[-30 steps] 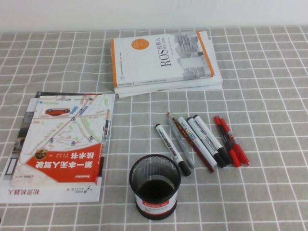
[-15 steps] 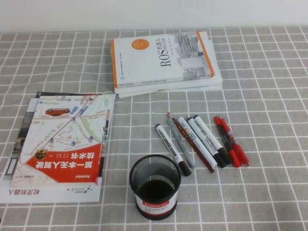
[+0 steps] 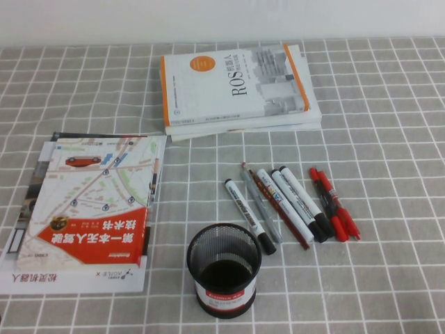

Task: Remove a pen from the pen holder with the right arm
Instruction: 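Take a marker out of the pen holder and lay it on the table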

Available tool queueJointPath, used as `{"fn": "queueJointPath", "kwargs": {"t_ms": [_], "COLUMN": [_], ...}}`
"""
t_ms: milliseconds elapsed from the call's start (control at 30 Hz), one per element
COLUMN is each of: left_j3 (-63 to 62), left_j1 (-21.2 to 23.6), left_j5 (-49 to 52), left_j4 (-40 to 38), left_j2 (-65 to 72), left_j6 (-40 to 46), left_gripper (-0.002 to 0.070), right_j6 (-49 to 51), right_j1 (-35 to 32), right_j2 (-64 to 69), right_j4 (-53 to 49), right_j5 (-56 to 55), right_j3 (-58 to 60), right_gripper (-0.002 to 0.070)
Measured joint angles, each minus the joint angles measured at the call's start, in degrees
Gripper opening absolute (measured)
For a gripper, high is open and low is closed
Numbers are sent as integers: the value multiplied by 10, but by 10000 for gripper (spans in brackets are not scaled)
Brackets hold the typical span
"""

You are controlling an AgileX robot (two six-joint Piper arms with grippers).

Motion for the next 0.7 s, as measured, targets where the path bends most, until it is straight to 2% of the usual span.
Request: {"fn": "queueJointPath", "kwargs": {"t_ms": [133,700], "left_j3": [0,0], "left_j1": [0,0], "left_j5": [0,0], "left_j4": [0,0], "left_j2": [0,0], "left_j6": [0,0], "left_gripper": [-4,-4], "right_j6": [0,0], "right_j1": [0,0], "right_j2": [0,0], "right_j4": [-11,-15], "right_j5": [39,44], "right_j3": [1,1], "right_gripper": [-12,-12]}}
